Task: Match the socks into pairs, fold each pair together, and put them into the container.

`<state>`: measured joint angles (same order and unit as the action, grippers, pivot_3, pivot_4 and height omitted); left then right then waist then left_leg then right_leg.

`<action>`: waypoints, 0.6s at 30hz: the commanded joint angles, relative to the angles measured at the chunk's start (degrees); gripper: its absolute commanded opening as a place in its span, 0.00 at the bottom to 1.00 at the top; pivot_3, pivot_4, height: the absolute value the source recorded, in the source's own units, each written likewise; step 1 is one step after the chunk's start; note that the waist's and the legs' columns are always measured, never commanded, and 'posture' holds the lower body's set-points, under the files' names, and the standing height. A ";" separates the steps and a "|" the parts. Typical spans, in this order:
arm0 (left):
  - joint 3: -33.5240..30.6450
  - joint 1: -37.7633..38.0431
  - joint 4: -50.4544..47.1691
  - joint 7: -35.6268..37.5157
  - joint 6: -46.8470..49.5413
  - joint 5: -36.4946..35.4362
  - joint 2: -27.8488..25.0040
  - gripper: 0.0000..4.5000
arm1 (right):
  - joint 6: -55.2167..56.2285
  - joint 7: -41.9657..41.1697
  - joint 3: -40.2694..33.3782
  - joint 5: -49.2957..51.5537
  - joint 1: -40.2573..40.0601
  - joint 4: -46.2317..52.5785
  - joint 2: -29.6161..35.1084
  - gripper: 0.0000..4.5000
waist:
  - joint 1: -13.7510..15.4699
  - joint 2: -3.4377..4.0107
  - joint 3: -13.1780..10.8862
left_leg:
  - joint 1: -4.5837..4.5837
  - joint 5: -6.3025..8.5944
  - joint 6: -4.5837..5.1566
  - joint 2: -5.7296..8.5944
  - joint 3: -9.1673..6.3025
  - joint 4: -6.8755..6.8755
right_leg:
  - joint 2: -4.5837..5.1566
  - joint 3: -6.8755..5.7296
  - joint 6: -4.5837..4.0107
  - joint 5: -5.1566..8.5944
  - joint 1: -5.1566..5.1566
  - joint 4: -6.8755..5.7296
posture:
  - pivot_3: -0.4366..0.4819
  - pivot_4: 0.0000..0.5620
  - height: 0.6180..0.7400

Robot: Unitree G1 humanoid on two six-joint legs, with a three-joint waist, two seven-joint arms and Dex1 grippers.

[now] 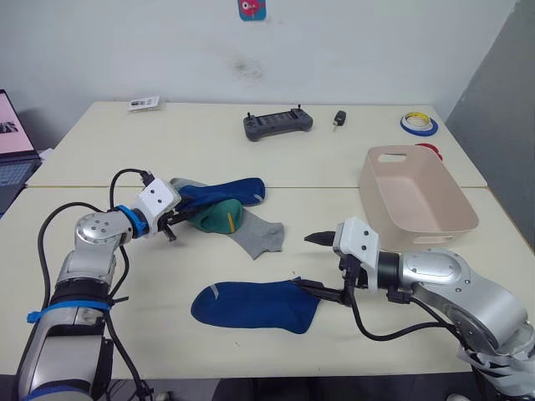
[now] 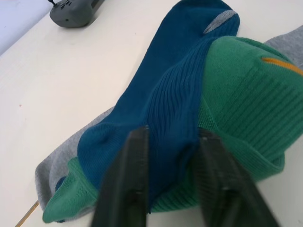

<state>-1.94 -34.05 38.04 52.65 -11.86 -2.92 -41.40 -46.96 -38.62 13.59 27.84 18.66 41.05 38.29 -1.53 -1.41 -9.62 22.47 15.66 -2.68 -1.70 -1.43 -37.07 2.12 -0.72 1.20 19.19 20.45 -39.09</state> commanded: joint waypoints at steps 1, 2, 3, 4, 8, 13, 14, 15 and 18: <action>-0.89 -0.95 -1.72 0.35 0.00 -1.08 -0.42 0.01 | 0.06 0.10 -0.61 0.16 0.29 2.33 0.27 1.00 | -0.05 0.00 0.00 | 0.00 0.00 0.00 0.00 0.00 0.00 | 0.00 0.01 0.00 0.00 0.00 0.00 | 0.48 0.27 1.00; -1.15 -0.88 -2.21 0.79 0.70 -1.57 -0.55 0.01 | 0.03 0.08 -0.65 0.18 0.26 2.35 0.30 1.00 | -0.08 0.00 0.00 | 0.00 0.00 0.00 -0.01 0.01 0.00 | 0.00 0.01 0.00 0.00 0.01 0.00 | 0.48 0.27 1.00; -1.60 -0.63 -3.41 2.17 2.55 -2.78 -1.02 0.01 | 0.04 0.03 -0.70 0.21 0.21 2.40 0.37 1.00 | -0.08 0.00 0.00 | 0.00 0.00 0.00 -0.01 0.01 0.00 | 0.00 0.01 0.00 0.00 0.01 0.00 | 0.48 0.27 1.00; -2.05 -0.37 -4.68 3.62 4.73 -4.08 -1.57 0.01 | 0.05 -0.02 -0.75 0.23 0.15 2.42 0.41 1.00 | -0.07 0.00 0.00 | 0.00 0.00 0.00 -0.01 0.00 0.00 | 0.00 0.01 0.00 0.00 0.01 0.00 | 0.48 0.27 1.00; -3.48 0.03 -9.69 8.74 14.34 -8.60 -4.43 0.01 | 0.19 -0.22 -0.72 0.22 0.10 2.27 0.50 1.00 | -0.15 0.00 0.00 | 0.00 -0.01 -0.01 -0.02 0.00 -0.01 | -0.01 0.01 0.00 0.00 0.01 -0.02 | 0.48 0.27 1.00; -4.03 0.82 -17.68 14.58 29.96 -14.89 -8.01 0.01 | 0.74 -0.83 -0.52 0.04 0.03 1.74 0.77 1.00 | -0.16 0.00 0.00 | -0.01 -0.01 -0.01 -0.02 -0.02 0.00 | -0.09 0.02 0.00 0.00 0.01 -0.02 | 0.48 0.27 1.00; -4.13 1.04 -19.94 15.52 34.47 -16.80 -8.51 0.01 | 0.86 -1.01 -0.44 0.01 0.02 1.63 0.88 1.00 | -0.17 0.00 0.00 | 0.00 -0.01 -0.01 -0.01 -0.02 -0.01 | -0.09 0.02 0.00 0.00 0.00 -0.02 | 0.48 0.27 1.00; -4.02 1.26 -22.30 16.26 39.06 -18.66 -8.98 0.01 | 0.95 -1.19 -0.39 -0.02 -0.02 1.58 1.02 1.00 | -0.18 0.00 0.00 | 0.00 -0.01 -0.01 0.00 -0.02 -0.02 | -0.09 0.02 0.00 0.00 -0.01 -0.02 | 0.48 0.27 1.00; -3.63 2.58 -30.34 16.75 53.42 -24.96 -9.35 0.01 | 0.87 -1.87 -0.60 0.02 -0.57 1.90 1.92 1.00 | -0.14 0.00 0.00 | 0.01 -0.01 -0.01 0.01 -0.01 -0.05 | -0.10 0.03 0.00 0.00 -0.03 -0.02 | 0.48 0.27 1.00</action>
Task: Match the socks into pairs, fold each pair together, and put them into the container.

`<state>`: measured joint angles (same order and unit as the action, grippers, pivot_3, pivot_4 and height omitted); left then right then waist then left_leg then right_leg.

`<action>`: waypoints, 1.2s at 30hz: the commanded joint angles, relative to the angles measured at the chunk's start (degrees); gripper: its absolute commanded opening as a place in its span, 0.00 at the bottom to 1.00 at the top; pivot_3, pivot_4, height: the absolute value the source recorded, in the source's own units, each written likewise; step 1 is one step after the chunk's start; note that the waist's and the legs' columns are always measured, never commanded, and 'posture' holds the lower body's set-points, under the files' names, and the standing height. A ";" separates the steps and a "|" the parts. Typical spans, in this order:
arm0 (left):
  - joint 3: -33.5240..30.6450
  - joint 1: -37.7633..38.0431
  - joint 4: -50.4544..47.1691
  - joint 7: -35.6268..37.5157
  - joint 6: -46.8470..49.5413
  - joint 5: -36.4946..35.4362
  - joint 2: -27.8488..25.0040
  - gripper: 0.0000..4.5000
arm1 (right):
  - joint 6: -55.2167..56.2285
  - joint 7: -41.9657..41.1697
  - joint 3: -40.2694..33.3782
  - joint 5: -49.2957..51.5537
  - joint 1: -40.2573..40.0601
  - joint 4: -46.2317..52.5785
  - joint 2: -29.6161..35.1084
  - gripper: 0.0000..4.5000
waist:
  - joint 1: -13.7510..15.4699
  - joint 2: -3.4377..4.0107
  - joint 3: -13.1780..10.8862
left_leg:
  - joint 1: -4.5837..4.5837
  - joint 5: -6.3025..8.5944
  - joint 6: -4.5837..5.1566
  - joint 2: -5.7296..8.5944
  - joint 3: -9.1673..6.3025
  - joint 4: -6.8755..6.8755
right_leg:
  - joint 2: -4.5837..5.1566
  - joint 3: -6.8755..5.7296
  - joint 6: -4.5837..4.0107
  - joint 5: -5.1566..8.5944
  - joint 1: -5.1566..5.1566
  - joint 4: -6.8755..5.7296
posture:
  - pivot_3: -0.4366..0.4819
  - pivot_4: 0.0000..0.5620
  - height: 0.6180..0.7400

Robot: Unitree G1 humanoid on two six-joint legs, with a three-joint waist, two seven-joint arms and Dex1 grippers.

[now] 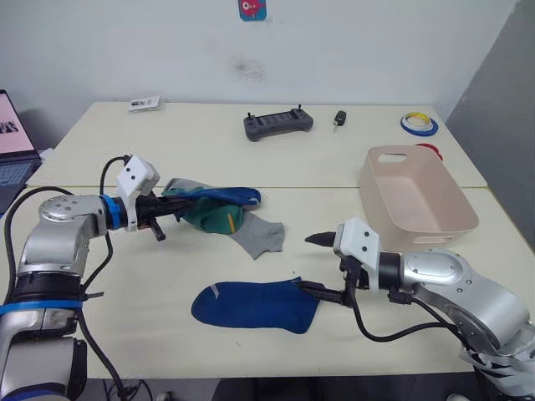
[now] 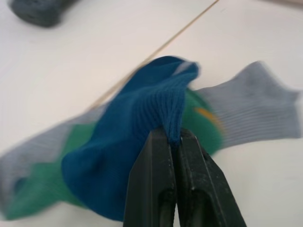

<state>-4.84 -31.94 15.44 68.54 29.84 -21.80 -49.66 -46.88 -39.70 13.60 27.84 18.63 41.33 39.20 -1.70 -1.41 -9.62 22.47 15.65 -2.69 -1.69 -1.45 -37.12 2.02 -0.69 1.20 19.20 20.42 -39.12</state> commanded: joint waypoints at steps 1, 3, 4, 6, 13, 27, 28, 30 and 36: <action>-0.41 1.15 -10.28 0.51 15.45 -7.59 -1.13 0.01 | 0.70 -1.03 -0.79 0.11 -0.89 1.89 1.45 1.00 | 0.07 0.00 0.00 | 0.00 0.00 0.00 0.00 0.00 0.00 | 0.00 0.00 0.00 0.00 -0.01 0.00 | 0.48 0.27 1.00; -0.15 2.22 -14.05 -0.57 19.98 -9.62 -0.69 0.01 | 0.59 -1.30 -1.11 0.30 -1.48 2.21 2.19 1.00 | 0.06 0.00 0.00 | 0.00 0.00 0.00 -0.01 -0.02 0.00 | 0.01 0.00 0.00 0.00 -0.01 0.00 | 0.48 0.27 1.00; 0.10 2.88 -16.25 -1.33 21.95 -10.71 0.00 0.01 | 0.49 -1.41 -1.41 0.42 -1.97 2.48 2.69 1.00 | 0.05 0.00 0.00 | 0.00 0.00 0.00 -0.01 -0.02 0.01 | 0.01 0.02 0.00 0.00 -0.01 0.00 | 0.48 0.27 1.00; 0.52 3.92 -19.79 -2.99 24.81 -12.35 1.37 0.01 | 0.35 -1.56 -2.00 0.73 -2.93 2.99 3.52 1.00 | 0.06 0.00 0.00 | -0.01 0.00 0.00 -0.03 -0.02 0.01 | 0.01 0.03 0.00 0.00 -0.01 0.00 | 0.48 0.27 1.00; 2.89 2.44 -23.83 -14.21 29.32 -14.48 14.22 0.01 | 0.09 -1.53 -4.33 1.06 -6.52 4.05 6.15 1.00 | 0.28 0.00 0.00 | -0.02 0.00 0.00 0.00 -0.07 -0.12 | 0.03 0.01 0.01 0.00 -0.12 -0.02 | 0.48 0.27 1.00; 11.17 1.51 -21.67 -21.70 24.49 -11.32 27.86 0.29 | -0.92 2.26 -5.35 -1.66 -9.26 3.63 7.38 1.00 | 0.26 -0.01 0.01 | -0.04 -0.10 -0.17 0.00 -0.08 -0.20 | 0.01 0.03 0.02 -0.02 -0.16 -0.03 | 0.48 0.27 1.00; 11.28 1.45 -21.79 -20.92 24.09 -11.36 27.17 0.35 | -1.04 2.54 -5.36 -1.94 -9.48 3.54 7.37 1.00 | 0.27 -0.01 0.01 | -0.04 -0.10 -0.17 0.00 -0.07 -0.20 | 0.01 0.03 0.02 -0.02 -0.16 -0.03 | 0.48 0.27 1.00; 11.42 1.18 -22.05 -19.25 23.35 -11.45 25.34 0.50 | -1.29 3.13 -5.42 -2.56 -9.93 3.26 7.35 1.00 | 0.26 -0.01 0.01 | -0.04 -0.11 -0.19 0.02 -0.05 -0.20 | 0.00 0.04 0.02 -0.02 -0.17 -0.02 | 0.48 0.27 1.00; 12.51 1.38 -24.47 -10.24 16.29 -10.10 17.36 0.91 | -3.90 6.68 -6.11 -2.74 -10.55 2.38 5.29 1.00 | 0.29 -0.01 0.01 | -0.03 -0.14 -0.24 0.03 -0.03 -0.19 | 0.00 0.04 0.03 -0.01 -0.16 0.00 | 0.48 0.27 1.00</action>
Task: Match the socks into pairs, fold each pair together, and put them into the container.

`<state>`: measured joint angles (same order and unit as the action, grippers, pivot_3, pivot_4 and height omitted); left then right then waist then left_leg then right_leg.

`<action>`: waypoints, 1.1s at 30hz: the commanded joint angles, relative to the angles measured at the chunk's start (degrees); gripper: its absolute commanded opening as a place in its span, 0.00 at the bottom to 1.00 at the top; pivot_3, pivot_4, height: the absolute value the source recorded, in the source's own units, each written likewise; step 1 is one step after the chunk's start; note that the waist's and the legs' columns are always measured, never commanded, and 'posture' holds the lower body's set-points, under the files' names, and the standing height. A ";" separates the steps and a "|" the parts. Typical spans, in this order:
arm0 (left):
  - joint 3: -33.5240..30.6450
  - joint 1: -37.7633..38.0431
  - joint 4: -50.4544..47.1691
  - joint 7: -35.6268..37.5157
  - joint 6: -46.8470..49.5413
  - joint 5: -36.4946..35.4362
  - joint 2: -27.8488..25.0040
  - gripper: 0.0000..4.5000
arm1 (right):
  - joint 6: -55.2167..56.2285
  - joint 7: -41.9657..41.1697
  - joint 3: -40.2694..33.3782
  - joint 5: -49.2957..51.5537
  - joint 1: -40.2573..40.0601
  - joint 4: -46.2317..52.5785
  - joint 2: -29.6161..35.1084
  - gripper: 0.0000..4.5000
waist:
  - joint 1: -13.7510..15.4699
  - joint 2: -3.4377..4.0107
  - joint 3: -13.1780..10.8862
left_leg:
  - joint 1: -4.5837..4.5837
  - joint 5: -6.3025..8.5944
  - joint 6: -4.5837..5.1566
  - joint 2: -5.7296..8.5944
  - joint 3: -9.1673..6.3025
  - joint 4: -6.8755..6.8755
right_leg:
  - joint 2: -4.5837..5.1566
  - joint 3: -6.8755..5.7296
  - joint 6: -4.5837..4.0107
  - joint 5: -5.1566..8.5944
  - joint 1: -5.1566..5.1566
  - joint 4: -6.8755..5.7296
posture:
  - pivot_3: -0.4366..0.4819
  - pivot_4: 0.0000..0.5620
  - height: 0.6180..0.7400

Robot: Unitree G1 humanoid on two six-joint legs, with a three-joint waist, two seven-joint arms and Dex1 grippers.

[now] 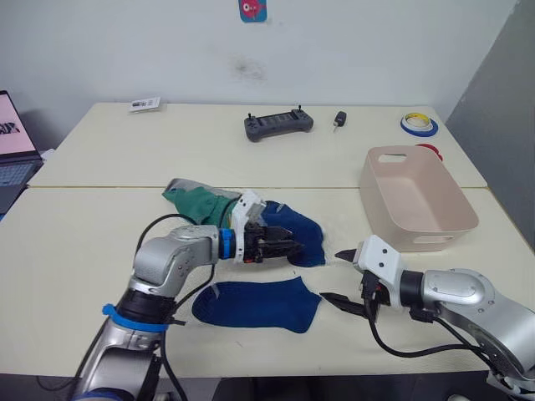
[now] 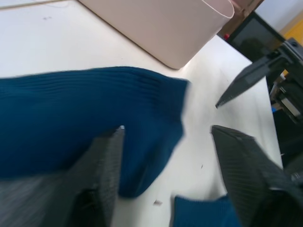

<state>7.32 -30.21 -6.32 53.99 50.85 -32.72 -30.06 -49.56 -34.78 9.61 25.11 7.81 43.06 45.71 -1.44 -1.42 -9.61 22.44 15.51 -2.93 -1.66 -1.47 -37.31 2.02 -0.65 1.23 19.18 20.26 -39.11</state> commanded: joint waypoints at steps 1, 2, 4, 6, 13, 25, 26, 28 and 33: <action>0.33 -0.19 -2.62 5.87 -6.60 1.33 -3.43 0.99 | -2.14 2.65 -2.44 0.32 0.20 0.50 -2.06 1.00 | 0.04 0.00 0.00 | -0.01 0.00 0.00 0.00 0.01 0.00 | 0.00 0.00 0.00 0.00 -0.01 0.00 | 0.48 0.27 1.00; 0.25 -0.06 -2.40 7.67 -8.46 1.81 -4.85 0.99 | -3.28 3.98 -2.87 0.47 0.18 0.12 -3.35 1.00 | 0.06 0.00 0.00 | -0.01 0.00 0.00 -0.01 0.00 0.00 | 0.00 -0.01 0.00 0.00 -0.01 0.00 | 0.48 0.27 1.00; -0.52 0.24 -1.41 10.31 -14.32 3.48 -6.48 0.99 | -5.94 7.20 -4.28 0.93 -0.01 -1.00 -6.80 1.00 | 0.03 0.00 0.00 | 0.00 0.00 -0.01 -0.02 0.01 0.01 | 0.00 -0.01 0.00 0.00 0.00 0.00 | 0.48 0.27 1.00; -1.13 0.42 -0.94 13.19 -18.37 4.00 -7.95 0.99 | -8.12 9.91 -5.58 0.96 0.03 -2.33 -9.86 1.00 | 0.07 0.00 0.00 | -0.01 0.00 -0.01 -0.02 0.02 0.03 | 0.00 0.00 0.00 0.00 0.01 0.01 | 0.48 0.27 1.00; -2.82 -0.01 0.83 15.23 -22.95 4.18 -8.94 0.99 | -10.25 18.17 -8.86 -0.22 2.59 -9.52 -20.70 1.00 | -0.02 0.01 0.00 | -0.01 0.05 0.09 0.00 0.05 0.05 | 0.00 0.01 0.00 0.00 0.01 0.00 | 0.48 0.27 1.00; -2.27 -0.87 4.82 10.09 -24.70 8.19 -7.56 1.00 | -6.09 21.10 -6.64 -4.24 5.54 -19.37 -27.76 0.79 | -0.10 0.03 0.00 | 0.01 0.13 0.24 -0.01 0.05 0.10 | -0.05 0.04 -0.01 0.00 0.11 -0.04 | 0.48 0.27 1.00; -2.22 -1.20 5.33 9.62 -24.67 8.55 -7.32 1.00 | -5.83 20.96 -6.31 -4.52 5.63 -19.61 -27.84 0.71 | -0.10 0.03 0.00 | 0.01 0.13 0.24 -0.01 0.04 0.10 | -0.06 0.04 -0.01 0.00 0.11 -0.07 | 0.48 0.27 1.00; -1.55 -3.29 8.45 7.31 -24.99 10.85 -6.38 1.00 | -5.52 20.32 -4.80 -5.04 5.89 -19.63 -27.77 0.55 | -0.10 0.03 0.00 | 0.01 0.13 0.24 -0.02 0.03 0.09 | -0.08 0.04 -0.01 0.00 0.12 -0.09 | 0.48 0.27 1.00; 0.25 -8.45 16.47 4.38 -24.50 15.01 -3.40 1.00 | -4.54 19.30 -2.59 -6.57 6.00 -19.39 -27.35 0.14 | -0.12 0.03 0.00 | 0.02 0.13 0.26 0.03 0.04 0.08 | -0.11 0.05 -0.01 0.00 0.15 -0.15 | 0.48 0.27 1.00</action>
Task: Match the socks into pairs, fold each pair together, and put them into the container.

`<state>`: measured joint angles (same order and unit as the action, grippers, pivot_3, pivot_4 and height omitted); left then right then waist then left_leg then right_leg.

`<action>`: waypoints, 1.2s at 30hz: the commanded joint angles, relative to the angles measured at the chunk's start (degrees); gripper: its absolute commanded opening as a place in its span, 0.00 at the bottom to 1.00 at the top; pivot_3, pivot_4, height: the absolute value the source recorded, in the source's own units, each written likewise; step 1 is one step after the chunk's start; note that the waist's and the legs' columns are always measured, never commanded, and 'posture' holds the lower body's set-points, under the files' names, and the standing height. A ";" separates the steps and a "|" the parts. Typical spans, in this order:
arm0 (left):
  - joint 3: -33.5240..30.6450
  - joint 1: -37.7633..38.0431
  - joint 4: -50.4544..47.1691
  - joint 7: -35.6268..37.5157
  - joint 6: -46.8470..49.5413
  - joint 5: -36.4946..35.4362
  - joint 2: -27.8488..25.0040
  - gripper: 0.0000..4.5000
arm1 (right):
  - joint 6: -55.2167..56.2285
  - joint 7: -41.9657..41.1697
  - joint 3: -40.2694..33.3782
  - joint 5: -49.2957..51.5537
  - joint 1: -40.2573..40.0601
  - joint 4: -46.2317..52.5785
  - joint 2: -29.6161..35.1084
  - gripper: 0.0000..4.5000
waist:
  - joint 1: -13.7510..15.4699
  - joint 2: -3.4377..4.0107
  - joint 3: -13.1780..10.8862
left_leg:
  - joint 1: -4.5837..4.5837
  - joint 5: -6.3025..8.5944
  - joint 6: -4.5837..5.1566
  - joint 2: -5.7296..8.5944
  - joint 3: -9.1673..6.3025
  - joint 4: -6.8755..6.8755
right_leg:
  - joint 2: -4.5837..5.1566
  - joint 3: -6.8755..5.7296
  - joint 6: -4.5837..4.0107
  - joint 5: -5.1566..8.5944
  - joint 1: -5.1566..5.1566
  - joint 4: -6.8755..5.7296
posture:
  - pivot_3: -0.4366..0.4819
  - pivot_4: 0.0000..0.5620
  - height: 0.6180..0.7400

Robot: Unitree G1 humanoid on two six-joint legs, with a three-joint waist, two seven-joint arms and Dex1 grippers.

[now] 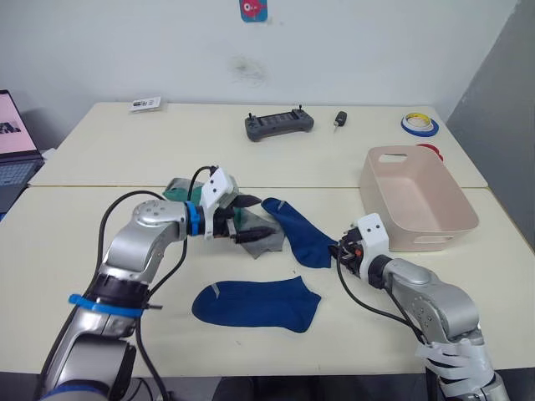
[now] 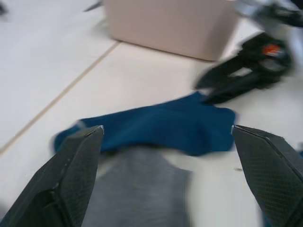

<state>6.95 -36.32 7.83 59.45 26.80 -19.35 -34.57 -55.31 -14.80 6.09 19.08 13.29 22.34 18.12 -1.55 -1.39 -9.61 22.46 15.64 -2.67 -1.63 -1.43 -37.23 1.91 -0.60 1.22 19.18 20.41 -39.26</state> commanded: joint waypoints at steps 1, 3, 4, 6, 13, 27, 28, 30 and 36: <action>0.90 -3.35 3.82 -1.20 -0.21 2.18 1.74 1.00 | 1.29 -0.72 1.07 -0.71 0.52 1.42 0.22 0.07 | 0.00 0.00 0.00 | 0.01 0.00 0.00 -0.01 0.01 0.00 | 0.00 0.00 0.00 0.00 0.01 0.02 | 0.48 0.27 1.00; 1.37 -5.56 7.24 -1.54 0.07 3.33 3.22 1.00 | 1.40 -0.69 1.13 -0.83 0.38 1.77 0.20 0.00 | 0.00 0.00 0.00 | 0.02 0.00 0.00 -0.01 0.00 -0.01 | 0.00 0.00 0.00 0.00 0.02 0.02 | 0.48 0.27 1.00; 1.61 -6.63 9.03 -1.82 -0.15 3.98 3.89 1.00 | 1.43 -0.66 1.16 -0.90 0.34 1.98 0.22 0.00 | 0.00 0.00 0.00 | 0.04 0.00 0.00 -0.01 0.00 -0.01 | 0.00 0.00 0.00 0.00 0.03 0.01 | 0.48 0.27 1.00; 1.96 -9.05 13.01 -1.84 -0.03 4.88 5.27 1.00 | 1.49 -0.78 1.25 -1.06 0.18 2.57 0.43 0.00 | 0.00 0.00 0.00 | 0.04 -0.01 0.00 0.01 0.00 -0.04 | 0.00 0.00 0.00 0.00 0.05 -0.05 | 0.48 0.27 1.00; 1.47 -18.57 31.66 -5.93 -4.49 9.96 10.39 1.00 | 1.52 -0.94 1.78 -1.55 -0.04 4.09 0.32 0.00 | 0.01 -0.01 0.00 | 0.14 -0.01 0.00 0.07 0.01 -0.11 | -0.04 -0.02 0.00 0.00 0.17 -0.15 | 0.48 0.27 1.00; 0.17 -25.89 50.07 -4.31 -6.01 14.12 14.97 0.82 | 1.82 -1.26 2.13 -2.37 -0.09 4.45 -0.52 0.00 | -0.11 -0.01 0.00 | 0.59 -0.01 0.00 0.08 0.15 -0.62 | -0.19 0.03 0.00 0.00 0.81 -0.67 | 0.48 0.27 1.00; -0.03 -25.86 50.26 -4.37 -6.09 14.10 15.08 0.75 | 1.84 -1.28 2.15 -2.39 -0.08 4.44 -0.53 0.00 | -0.11 -0.01 0.00 | 0.59 -0.01 0.00 0.07 0.15 -0.62 | -0.19 0.04 0.00 0.00 0.81 -0.67 | 0.48 0.27 1.00; -0.54 -25.85 50.90 -4.77 -6.29 14.06 15.23 0.60 | 1.85 -1.35 2.23 -2.41 0.02 4.38 -0.52 0.00 | -0.09 -0.01 0.00 | 0.59 -0.01 0.00 0.07 0.15 -0.62 | -0.19 0.04 0.00 0.00 0.81 -0.67 | 0.48 0.27 1.00; -2.23 -25.07 51.99 -6.28 -8.12 14.19 15.25 0.19 | 1.77 -1.72 2.18 -2.38 0.17 4.49 -0.23 0.00 | -0.10 -0.01 0.00 | 0.59 -0.01 0.00 0.07 0.15 -0.62 | -0.19 0.04 0.00 0.00 0.82 -0.68 | 0.48 0.27 1.00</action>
<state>6.22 -60.99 60.53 53.69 20.19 -5.09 -19.16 -54.40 -16.19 8.21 16.89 12.85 24.38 17.65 -1.64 -1.40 -9.61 23.04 15.63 -2.67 -1.57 -1.28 -37.85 1.72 -0.56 1.22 19.18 21.23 -39.94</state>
